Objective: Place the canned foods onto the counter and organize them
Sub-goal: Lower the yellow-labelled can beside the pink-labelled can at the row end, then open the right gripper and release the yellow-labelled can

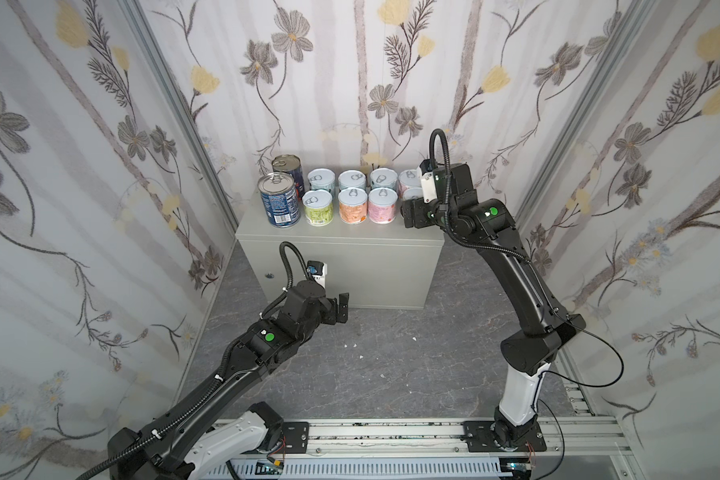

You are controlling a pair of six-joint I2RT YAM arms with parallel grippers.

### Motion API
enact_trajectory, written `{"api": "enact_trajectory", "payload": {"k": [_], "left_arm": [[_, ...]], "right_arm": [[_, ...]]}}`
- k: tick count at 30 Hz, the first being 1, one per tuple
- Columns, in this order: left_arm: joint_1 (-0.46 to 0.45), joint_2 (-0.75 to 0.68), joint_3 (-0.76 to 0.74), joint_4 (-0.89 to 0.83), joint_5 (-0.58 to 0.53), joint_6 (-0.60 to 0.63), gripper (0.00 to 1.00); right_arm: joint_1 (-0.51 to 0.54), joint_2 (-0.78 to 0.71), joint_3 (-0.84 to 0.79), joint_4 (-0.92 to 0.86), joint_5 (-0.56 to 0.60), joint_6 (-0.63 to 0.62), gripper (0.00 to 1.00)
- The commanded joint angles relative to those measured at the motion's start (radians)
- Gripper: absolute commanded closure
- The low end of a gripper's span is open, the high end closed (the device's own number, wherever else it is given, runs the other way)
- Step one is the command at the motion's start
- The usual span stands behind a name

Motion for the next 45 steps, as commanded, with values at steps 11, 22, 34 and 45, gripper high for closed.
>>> {"api": "enact_trajectory", "payload": {"k": [11,22,34,45], "left_arm": [[0.001,-0.042,0.124,-0.062,-0.086,0.010,0.00],[0.000,-0.067,0.148,-0.114,-0.108,-0.001,0.00],[0.000,-0.010,0.143,-0.107,-0.117,0.012,0.00],[0.000,0.019,0.133,-0.080,-0.104,0.019,0.00]], "right_arm": [[-0.004,-0.204,-0.106,0.090,0.050,0.002,0.08],[-0.260,-0.551,-0.699,0.473,-0.317,0.108,0.06],[-0.314,-0.343,-0.609,0.442,-0.381,0.099,0.06],[-0.312,-0.215,-0.501,0.393,-0.371,0.080,0.07]]}}
